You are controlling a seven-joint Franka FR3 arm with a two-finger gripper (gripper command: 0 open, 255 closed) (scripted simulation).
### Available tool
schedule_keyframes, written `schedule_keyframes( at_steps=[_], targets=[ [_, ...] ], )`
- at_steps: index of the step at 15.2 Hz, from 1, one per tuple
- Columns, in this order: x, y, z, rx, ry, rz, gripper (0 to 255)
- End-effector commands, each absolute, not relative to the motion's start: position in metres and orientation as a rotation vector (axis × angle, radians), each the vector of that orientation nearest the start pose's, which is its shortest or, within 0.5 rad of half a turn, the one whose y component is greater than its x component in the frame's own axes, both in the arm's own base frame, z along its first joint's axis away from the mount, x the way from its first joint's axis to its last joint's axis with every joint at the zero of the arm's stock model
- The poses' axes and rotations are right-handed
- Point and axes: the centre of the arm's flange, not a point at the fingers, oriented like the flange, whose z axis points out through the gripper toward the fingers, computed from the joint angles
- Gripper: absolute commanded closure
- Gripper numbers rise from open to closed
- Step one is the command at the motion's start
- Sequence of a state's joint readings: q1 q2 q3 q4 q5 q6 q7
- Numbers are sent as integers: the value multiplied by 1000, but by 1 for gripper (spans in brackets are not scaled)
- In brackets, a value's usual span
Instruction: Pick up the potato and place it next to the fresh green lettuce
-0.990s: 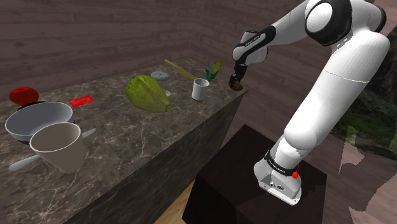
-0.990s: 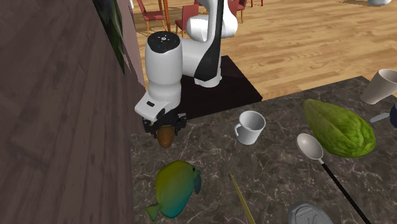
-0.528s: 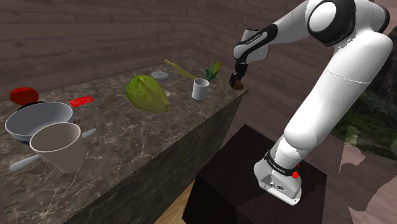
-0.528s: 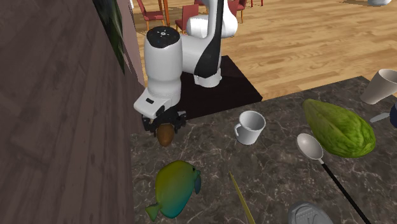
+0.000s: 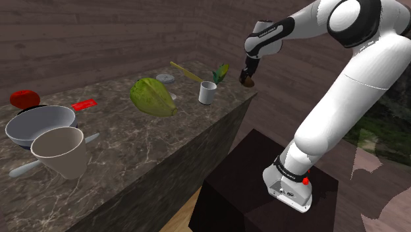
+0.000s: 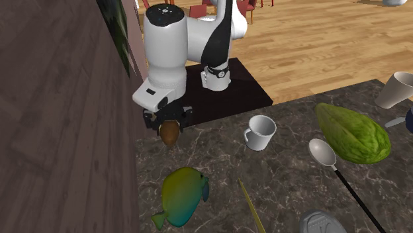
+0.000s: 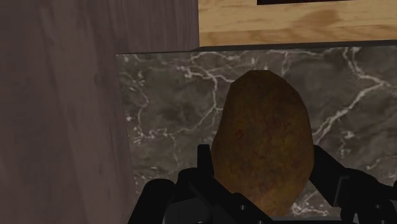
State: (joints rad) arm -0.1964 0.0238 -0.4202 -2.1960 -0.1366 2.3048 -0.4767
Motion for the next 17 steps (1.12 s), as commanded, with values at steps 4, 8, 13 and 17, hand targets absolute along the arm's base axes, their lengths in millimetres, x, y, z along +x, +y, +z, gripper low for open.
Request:
schedule_keyframes(
  at_steps=[4, 8, 13, 17],
  targets=[
    [441, -315, 408, -3283, 86, -22, 255],
    [441, -315, 429, -3283, 86, -22, 255],
    [441, -315, 456, -3283, 86, -22, 255],
    [441, -315, 477, -3283, 86, -22, 255]
  ],
)
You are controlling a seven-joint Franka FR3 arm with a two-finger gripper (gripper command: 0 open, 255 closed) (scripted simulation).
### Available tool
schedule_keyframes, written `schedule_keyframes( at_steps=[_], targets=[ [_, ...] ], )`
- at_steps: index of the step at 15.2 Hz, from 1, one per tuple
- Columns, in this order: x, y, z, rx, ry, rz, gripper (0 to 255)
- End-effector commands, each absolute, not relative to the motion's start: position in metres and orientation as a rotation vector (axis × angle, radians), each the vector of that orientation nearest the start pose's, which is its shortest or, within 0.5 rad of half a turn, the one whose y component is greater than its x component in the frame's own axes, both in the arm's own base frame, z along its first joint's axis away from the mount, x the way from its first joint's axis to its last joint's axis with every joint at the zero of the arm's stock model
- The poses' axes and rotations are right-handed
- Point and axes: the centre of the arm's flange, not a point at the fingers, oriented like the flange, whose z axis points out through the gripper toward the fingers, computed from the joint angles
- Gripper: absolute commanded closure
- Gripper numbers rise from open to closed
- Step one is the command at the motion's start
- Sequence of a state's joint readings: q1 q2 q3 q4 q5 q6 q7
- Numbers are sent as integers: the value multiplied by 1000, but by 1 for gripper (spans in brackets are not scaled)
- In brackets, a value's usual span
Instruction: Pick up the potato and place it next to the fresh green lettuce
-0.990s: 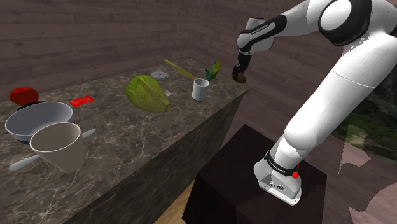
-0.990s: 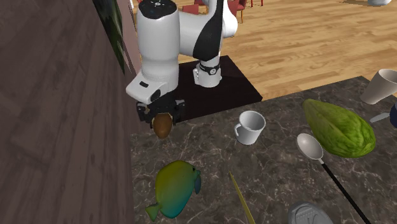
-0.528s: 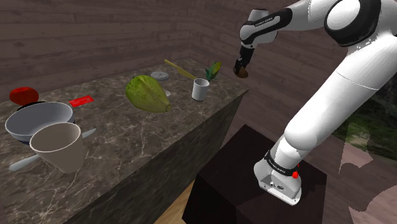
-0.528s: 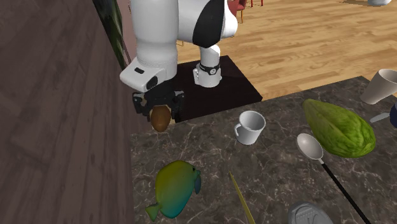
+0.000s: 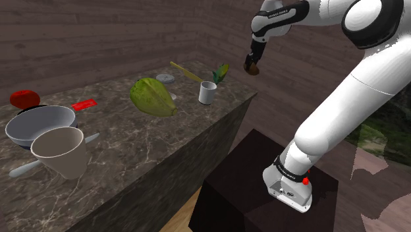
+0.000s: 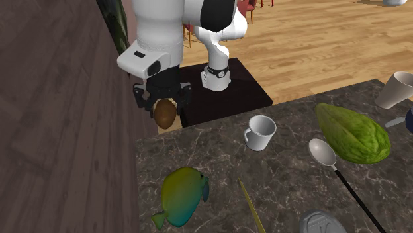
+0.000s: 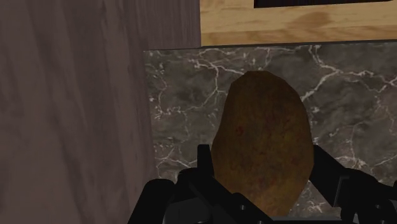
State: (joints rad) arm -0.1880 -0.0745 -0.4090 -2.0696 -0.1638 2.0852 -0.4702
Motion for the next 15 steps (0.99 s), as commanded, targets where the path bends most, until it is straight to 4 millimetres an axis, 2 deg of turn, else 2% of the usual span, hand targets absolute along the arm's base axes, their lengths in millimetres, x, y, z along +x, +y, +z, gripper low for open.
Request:
schedule_keyframes(
  at_steps=[1, 14, 15],
  targets=[
    [441, -315, 482, -3283, 86, -22, 255],
    [441, -315, 551, -3283, 86, -22, 255],
    [441, -315, 551, -3283, 86, -22, 255]
  ],
)
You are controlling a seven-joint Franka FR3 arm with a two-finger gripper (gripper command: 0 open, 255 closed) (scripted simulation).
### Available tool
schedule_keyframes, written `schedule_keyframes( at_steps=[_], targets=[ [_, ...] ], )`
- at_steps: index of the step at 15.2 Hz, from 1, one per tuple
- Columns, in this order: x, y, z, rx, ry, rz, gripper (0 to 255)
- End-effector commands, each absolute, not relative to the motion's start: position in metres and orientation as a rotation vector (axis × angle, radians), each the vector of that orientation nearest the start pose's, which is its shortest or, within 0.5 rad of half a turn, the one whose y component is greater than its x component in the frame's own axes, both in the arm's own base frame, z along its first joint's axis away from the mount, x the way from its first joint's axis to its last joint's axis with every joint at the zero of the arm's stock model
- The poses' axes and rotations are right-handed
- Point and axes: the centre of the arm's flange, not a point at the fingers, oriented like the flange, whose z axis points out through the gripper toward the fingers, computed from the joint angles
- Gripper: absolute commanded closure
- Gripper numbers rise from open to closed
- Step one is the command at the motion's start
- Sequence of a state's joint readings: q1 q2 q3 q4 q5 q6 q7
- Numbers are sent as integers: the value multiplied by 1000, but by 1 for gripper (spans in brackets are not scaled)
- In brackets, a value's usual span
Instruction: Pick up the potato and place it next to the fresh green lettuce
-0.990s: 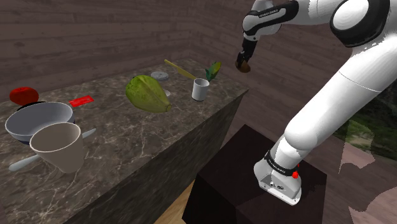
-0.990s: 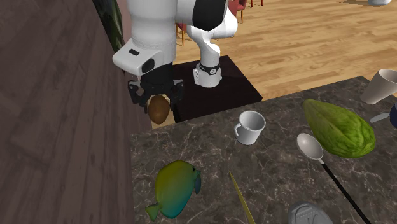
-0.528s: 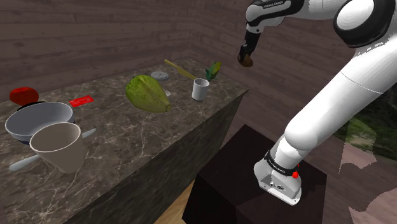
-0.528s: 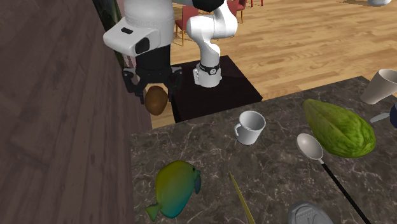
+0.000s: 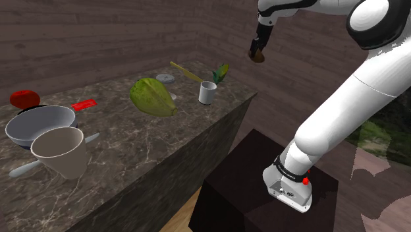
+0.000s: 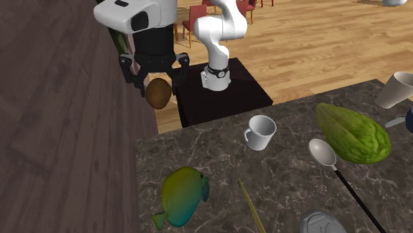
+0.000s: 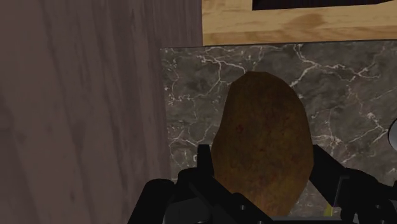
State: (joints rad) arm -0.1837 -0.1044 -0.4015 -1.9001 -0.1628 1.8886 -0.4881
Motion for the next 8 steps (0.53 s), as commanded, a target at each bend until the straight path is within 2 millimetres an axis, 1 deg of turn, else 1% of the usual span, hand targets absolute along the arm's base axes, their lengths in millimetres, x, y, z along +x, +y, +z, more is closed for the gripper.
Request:
schedule_keyframes(
  at_steps=[1, 8],
  targets=[
    [445, -302, 551, -3283, 86, -22, 255],
    [472, -214, 551, -3283, 86, -22, 255]
  ],
)
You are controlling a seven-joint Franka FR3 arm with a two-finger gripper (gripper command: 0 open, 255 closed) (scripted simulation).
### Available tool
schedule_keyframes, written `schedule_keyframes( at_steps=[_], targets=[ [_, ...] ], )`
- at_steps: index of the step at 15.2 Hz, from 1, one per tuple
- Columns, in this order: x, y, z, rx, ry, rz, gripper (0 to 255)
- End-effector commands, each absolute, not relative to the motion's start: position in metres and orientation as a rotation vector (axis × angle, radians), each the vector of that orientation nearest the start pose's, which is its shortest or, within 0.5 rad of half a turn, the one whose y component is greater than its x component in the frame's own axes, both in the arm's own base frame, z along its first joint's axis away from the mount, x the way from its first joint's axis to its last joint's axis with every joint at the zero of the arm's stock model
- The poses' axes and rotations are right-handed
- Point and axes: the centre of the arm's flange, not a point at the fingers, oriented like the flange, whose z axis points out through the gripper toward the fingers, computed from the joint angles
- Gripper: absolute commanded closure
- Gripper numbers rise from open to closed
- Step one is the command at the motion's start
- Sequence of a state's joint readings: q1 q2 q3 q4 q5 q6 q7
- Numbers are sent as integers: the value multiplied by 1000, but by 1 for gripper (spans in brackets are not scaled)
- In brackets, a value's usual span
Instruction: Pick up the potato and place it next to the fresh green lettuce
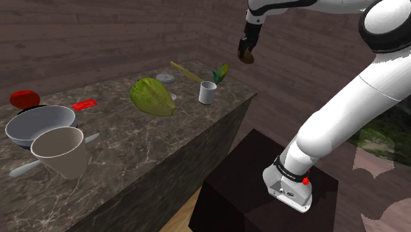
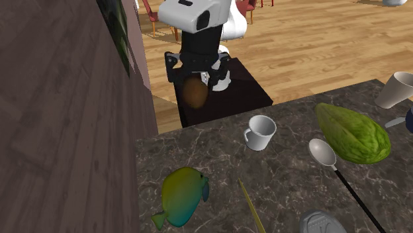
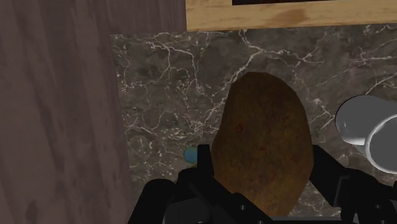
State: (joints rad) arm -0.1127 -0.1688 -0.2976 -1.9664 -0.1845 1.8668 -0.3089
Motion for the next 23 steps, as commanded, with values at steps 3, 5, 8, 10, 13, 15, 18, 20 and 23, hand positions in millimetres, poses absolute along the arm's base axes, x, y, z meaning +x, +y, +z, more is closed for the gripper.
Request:
schedule_keyframes(
  at_steps=[3, 5, 8, 10, 13, 15, 18, 20, 23],
  targets=[
    [484, -176, 551, -3283, 86, -22, 255],
    [492, -151, 551, -3283, 86, -22, 255],
    [504, -113, 551, -3283, 86, -22, 255],
    [512, -88, 551, -3283, 86, -22, 255],
    [524, -50, 551, -3283, 86, -22, 255],
    [531, -25, 551, -3283, 86, -22, 255],
    [543, 13, 551, -3283, 86, -22, 255],
    [551, 38, 551, -3283, 86, -22, 255],
    [563, 76, 551, -3283, 86, -22, 255]
  ],
)
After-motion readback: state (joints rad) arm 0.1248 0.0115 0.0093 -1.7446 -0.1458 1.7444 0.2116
